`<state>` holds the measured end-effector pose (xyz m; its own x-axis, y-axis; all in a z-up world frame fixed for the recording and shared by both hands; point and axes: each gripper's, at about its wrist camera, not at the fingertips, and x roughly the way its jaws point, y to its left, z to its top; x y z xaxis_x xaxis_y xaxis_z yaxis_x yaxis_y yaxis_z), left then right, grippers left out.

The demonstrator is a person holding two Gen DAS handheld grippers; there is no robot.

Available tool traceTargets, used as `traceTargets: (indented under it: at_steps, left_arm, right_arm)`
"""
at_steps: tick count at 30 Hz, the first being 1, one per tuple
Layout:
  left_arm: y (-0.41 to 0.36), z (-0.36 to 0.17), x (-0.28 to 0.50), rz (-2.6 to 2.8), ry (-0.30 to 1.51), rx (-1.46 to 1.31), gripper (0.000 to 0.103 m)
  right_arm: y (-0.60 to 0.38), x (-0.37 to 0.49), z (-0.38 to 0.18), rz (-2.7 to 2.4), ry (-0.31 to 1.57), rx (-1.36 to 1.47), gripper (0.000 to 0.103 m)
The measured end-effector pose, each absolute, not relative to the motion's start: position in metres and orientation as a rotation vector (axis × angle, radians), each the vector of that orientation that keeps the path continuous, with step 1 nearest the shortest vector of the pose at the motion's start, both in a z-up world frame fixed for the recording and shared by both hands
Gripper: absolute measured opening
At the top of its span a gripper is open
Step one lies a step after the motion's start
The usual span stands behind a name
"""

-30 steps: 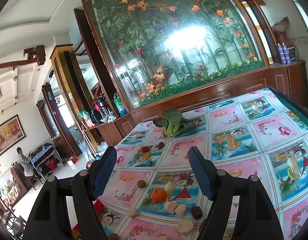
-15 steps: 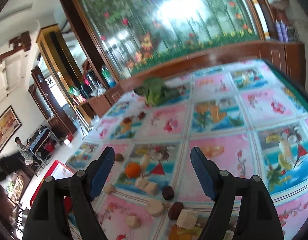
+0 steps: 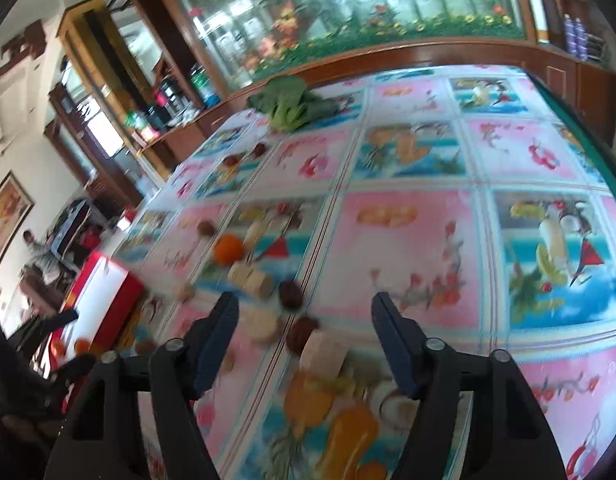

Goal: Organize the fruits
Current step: 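Return both tools to the table toward the beige cubes and nuts, then grasp a beige cube with the right gripper while the left grasps a brown nut, then carry the cube and nut to the white tray and release them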

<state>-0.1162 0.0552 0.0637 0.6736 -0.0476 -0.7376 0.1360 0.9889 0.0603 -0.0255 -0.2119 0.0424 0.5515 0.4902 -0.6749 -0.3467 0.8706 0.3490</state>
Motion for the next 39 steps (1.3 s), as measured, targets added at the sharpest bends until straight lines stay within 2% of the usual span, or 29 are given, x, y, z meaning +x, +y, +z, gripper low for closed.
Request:
traceTargets:
  at_steps: [4, 7, 11, 12, 14, 17, 19, 23, 25, 30, 34, 39]
  left_arm:
    - [0.05, 0.057, -0.118, -0.135, 0.81, 0.142, 0.091]
    - [0.049, 0.051, -0.114, -0.154, 0.83, 0.137, 0.08]
    - [0.049, 0.045, -0.108, -0.171, 0.848, 0.125, 0.076]
    - [0.048, 0.043, -0.106, -0.175, 0.855, 0.123, 0.072]
    - [0.046, 0.038, -0.1, -0.19, 0.878, 0.114, 0.067]
    - [0.04, 0.031, -0.093, -0.203, 0.904, 0.121, 0.06]
    - [0.039, 0.026, -0.089, -0.208, 0.927, 0.115, 0.051]
    - [0.038, 0.019, -0.081, -0.211, 0.949, 0.098, 0.046]
    - [0.036, 0.015, -0.079, -0.228, 0.965, 0.092, 0.036]
    - [0.032, 0.011, -0.078, -0.238, 0.964, 0.103, 0.034]
    - [0.033, 0.011, -0.077, -0.232, 0.962, 0.098, 0.026]
    - [0.035, 0.014, -0.079, -0.244, 0.955, 0.08, 0.026]
  right_arm:
    - [-0.203, -0.019, 0.032, 0.466, 0.913, 0.127, 0.049]
    - [-0.207, -0.014, 0.023, 0.433, 0.967, 0.127, 0.047]
    - [-0.206, -0.015, 0.018, 0.449, 1.001, 0.116, 0.045]
    - [-0.205, -0.015, 0.018, 0.452, 1.0, 0.112, 0.045]
    - [-0.206, -0.016, 0.017, 0.457, 1.002, 0.113, 0.036]
    - [-0.206, -0.017, 0.017, 0.455, 1.001, 0.116, 0.031]
    - [-0.206, -0.016, 0.017, 0.455, 1.001, 0.115, 0.03]
    - [-0.203, -0.017, 0.017, 0.457, 0.996, 0.103, 0.03]
    - [-0.203, -0.017, 0.017, 0.457, 0.995, 0.103, 0.03]
    - [-0.203, -0.017, 0.017, 0.459, 0.996, 0.103, 0.029]
    - [-0.202, -0.017, 0.017, 0.471, 0.992, 0.102, 0.029]
    - [-0.204, -0.02, 0.027, 0.48, 0.93, 0.118, 0.029]
